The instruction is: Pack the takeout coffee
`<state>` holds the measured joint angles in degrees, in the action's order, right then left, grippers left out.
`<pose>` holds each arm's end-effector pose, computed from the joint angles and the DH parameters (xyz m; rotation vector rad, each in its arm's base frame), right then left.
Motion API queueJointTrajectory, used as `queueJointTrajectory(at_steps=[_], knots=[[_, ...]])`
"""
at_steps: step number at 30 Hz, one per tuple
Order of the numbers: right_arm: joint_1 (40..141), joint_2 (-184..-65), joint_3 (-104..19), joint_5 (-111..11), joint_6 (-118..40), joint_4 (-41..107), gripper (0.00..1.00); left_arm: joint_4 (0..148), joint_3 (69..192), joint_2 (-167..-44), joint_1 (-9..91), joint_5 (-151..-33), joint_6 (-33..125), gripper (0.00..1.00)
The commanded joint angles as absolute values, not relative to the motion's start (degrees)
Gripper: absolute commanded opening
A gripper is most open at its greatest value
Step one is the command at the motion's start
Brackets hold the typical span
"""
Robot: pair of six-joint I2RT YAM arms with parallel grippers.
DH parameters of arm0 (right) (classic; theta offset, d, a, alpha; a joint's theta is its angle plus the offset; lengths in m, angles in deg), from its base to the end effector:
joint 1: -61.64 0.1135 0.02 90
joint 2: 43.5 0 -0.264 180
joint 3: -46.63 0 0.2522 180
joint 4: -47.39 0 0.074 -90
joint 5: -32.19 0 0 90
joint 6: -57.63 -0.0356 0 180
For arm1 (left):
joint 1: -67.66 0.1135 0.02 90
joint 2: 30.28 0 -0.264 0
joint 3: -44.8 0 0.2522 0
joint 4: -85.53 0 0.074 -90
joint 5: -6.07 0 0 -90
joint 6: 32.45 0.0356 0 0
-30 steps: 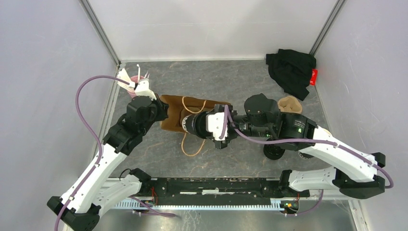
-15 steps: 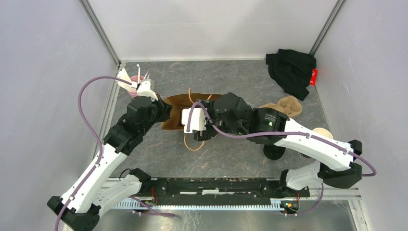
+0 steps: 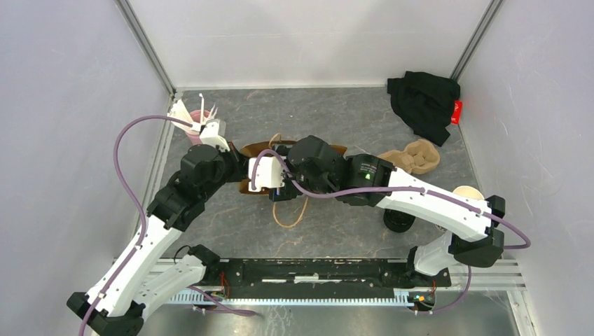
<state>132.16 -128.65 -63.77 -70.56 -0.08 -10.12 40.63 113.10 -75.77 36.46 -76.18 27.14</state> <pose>0.1134 0.2969 0.4261 -1.5743 1.4235 0.1588 0.1468 -0.0833 0.3584 -0.0772 1.9956 -0.5719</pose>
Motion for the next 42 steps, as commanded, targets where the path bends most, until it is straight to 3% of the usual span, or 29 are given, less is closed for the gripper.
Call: queueJointTrajectory(at_steps=[1,13,31,42], knots=[[132.6,-129.0,-63.8,-71.1,4.1,-7.8,0.00,43.1,111.6,-73.9,36.7,-78.9,29.9,0.02],[133.4,-129.0,-59.8,-71.9,-0.4,-9.3,0.00,43.0,111.3,-71.2,36.7,-77.6,28.7,0.02],[133.4,-124.0,-45.1,-75.6,-1.1,3.0,0.00,43.0,108.5,-69.8,36.7,-81.8,28.4,0.02],[132.0,-129.0,-47.0,-76.9,2.5,6.4,0.00,46.3,103.1,-62.7,36.7,-79.5,29.8,0.02]])
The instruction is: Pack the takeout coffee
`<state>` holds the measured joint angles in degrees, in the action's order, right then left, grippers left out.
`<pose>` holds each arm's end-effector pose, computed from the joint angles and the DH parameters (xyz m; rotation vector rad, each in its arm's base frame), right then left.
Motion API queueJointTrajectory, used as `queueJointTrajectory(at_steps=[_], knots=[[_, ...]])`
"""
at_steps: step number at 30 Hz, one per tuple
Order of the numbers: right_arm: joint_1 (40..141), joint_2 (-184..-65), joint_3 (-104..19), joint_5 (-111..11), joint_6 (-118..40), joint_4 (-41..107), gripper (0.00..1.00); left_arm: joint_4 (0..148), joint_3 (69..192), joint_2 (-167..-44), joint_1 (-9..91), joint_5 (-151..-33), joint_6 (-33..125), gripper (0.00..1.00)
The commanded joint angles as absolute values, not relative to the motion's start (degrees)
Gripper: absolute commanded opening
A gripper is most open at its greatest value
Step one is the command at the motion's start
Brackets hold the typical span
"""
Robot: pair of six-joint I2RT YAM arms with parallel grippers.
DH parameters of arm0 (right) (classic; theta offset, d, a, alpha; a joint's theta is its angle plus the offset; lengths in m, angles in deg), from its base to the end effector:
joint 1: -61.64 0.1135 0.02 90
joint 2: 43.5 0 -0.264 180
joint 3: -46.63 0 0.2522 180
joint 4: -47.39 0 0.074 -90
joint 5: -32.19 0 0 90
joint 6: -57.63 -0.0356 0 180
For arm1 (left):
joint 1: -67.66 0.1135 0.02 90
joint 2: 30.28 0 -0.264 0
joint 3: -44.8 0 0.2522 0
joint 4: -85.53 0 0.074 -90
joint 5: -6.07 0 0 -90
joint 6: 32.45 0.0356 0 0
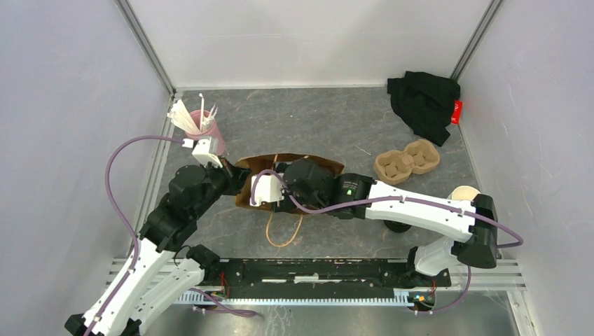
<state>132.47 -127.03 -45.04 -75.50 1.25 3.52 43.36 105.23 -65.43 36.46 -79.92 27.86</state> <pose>0.1178 0.3058 0.3485 -1.5975 1.4553 0.0345 0.1185 -0.0688 0.3414 -0.0245 1.9191 -0.6629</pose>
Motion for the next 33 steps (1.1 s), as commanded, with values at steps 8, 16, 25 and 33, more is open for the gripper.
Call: queueJointTrajectory(at_steps=[8,16,25,33], knots=[[132.0,-130.1,-46.2,-74.3,0.5,9.9,0.00,46.2,99.9,-60.4,36.7,-80.8,29.0,0.02],[132.0,-128.9,-39.1,-76.2,-2.0,16.0,0.00,44.1,100.5,-62.5,36.7,-81.9,29.5,0.02],[132.1,-131.0,-39.4,-74.1,-2.7,15.8,0.00,34.7,107.4,-65.6,36.7,-79.8,30.5,0.09],[132.0,-131.4,-40.6,-72.2,-4.4,16.0,0.00,28.3,114.4,-72.4,36.7,-76.9,30.9,0.40]])
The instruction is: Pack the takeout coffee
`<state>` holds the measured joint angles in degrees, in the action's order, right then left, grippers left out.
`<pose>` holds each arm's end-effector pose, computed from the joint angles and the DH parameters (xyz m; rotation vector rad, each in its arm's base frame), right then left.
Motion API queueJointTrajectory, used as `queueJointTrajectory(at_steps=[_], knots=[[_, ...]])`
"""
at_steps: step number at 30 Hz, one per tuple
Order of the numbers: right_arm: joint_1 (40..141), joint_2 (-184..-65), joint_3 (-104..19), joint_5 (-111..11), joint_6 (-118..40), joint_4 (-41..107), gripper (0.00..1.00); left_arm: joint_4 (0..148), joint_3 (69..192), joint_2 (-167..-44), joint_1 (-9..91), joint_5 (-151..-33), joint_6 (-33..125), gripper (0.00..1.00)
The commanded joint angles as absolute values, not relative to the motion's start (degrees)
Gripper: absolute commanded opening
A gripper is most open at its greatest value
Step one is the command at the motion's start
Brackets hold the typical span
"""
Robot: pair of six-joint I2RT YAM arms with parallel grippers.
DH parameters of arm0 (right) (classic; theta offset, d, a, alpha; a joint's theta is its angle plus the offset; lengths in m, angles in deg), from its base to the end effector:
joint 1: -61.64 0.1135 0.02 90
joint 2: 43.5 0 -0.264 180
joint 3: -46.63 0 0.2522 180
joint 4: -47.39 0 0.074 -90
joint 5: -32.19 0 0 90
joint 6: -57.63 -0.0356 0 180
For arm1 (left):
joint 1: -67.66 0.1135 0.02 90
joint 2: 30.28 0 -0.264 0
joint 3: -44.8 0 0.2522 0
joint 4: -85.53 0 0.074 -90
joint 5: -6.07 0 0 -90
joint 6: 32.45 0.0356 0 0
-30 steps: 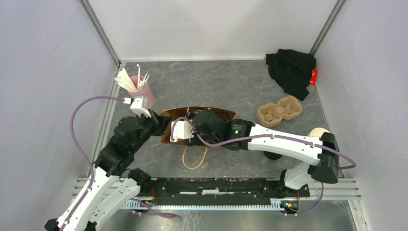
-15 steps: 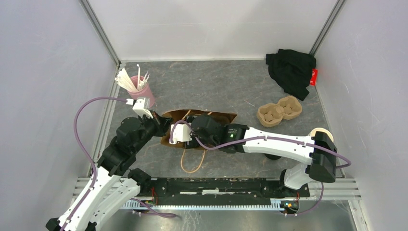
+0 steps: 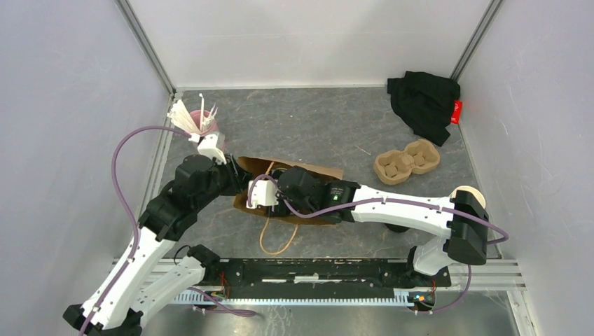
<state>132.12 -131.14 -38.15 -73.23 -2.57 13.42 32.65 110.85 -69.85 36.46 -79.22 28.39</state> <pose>0.1251 0.3246 0.2998 -1.5815 1.5132 0.1026 0.1215 -0.0702 0.3454 -0.0160 2.0791 -0.5740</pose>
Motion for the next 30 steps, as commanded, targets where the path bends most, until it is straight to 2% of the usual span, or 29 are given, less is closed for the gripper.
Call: queueJointTrajectory(at_steps=[1,5,9,14,19,25,30], knots=[[132.1,-131.4,-40.7,-72.1,-4.4,16.0,0.00,27.9,114.8,-72.9,36.7,-76.5,30.9,0.41],[132.1,-131.7,-41.0,-71.7,-4.4,16.0,0.00,25.7,117.3,-74.8,36.7,-73.3,31.3,0.50],[132.1,-131.9,-41.5,-71.8,-4.2,15.5,0.00,24.0,120.1,-77.9,36.7,-70.4,33.1,0.50],[132.1,-132.2,-41.9,-72.1,-4.5,15.0,0.00,23.5,122.0,-80.0,36.7,-68.9,34.9,0.46],[132.2,-132.2,-42.6,-74.3,-6.2,14.3,0.00,23.9,122.4,-80.6,36.7,-67.8,35.9,0.28],[132.1,-134.6,-48.2,-77.5,-7.0,9.9,0.00,31.1,119.5,-79.6,36.7,-64.9,38.7,0.04],[132.1,-135.0,-49.7,-78.1,-6.2,10.0,0.00,37.9,117.3,-77.8,36.7,-63.4,39.9,0.02]])
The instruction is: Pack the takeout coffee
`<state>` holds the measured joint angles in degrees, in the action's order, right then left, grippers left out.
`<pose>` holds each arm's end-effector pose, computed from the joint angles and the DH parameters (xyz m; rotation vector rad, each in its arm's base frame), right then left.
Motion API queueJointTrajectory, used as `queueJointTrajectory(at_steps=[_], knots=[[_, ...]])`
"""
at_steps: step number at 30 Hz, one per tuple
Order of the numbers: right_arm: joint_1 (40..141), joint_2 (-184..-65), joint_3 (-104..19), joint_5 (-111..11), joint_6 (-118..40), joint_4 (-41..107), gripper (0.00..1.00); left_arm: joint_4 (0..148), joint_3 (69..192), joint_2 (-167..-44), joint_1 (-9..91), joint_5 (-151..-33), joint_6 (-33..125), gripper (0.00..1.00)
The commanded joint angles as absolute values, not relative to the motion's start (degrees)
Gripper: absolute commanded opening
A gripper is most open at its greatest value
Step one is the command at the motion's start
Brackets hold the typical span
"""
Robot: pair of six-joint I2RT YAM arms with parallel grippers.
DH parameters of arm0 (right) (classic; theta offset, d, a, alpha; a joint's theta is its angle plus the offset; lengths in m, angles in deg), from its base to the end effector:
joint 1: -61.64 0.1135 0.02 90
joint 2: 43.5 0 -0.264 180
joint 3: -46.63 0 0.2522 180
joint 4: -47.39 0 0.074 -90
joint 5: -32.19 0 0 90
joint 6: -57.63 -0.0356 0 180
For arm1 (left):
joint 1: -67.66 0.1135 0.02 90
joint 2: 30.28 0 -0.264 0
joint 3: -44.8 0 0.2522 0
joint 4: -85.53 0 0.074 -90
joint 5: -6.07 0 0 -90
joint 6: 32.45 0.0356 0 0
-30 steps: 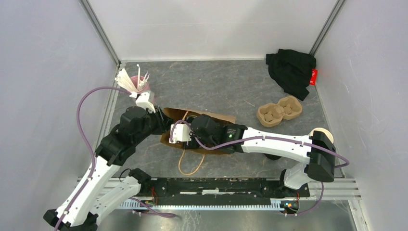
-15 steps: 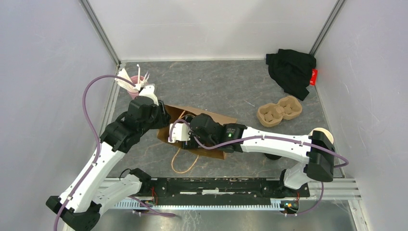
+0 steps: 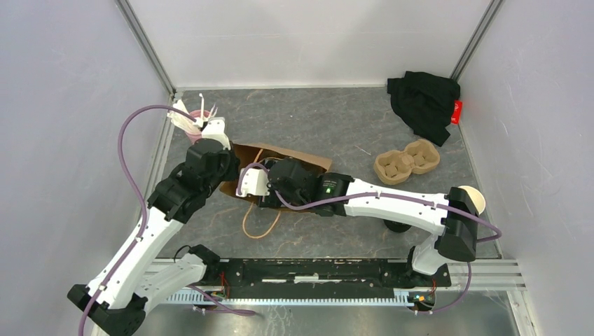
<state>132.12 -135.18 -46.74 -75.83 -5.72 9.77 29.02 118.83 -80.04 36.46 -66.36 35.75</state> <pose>0.1331 0.3424 0.3215 -1.5018 1.5584 0.0935 0.1515 -0.0792 0.3611 -0.0063 2.1125 -0.2269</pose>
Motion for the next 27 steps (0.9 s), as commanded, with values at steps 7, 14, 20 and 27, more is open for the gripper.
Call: queueJointTrajectory(at_steps=[7,14,20,27], knots=[[131.4,-133.8,-46.1,-76.7,-1.0,15.8,0.00,47.4,108.9,-72.2,36.7,-64.9,39.3,0.02],[127.8,-134.3,-46.3,-74.2,0.0,16.8,0.00,46.3,105.8,-70.5,36.6,-67.0,35.8,0.02],[126.8,-135.5,-46.2,-70.9,3.2,18.2,0.00,44.2,105.2,-68.6,36.7,-69.7,33.8,0.02],[126.2,-139.3,-48.0,-66.8,9.0,20.9,0.00,42.9,104.9,-67.7,36.7,-71.6,34.1,0.02]])
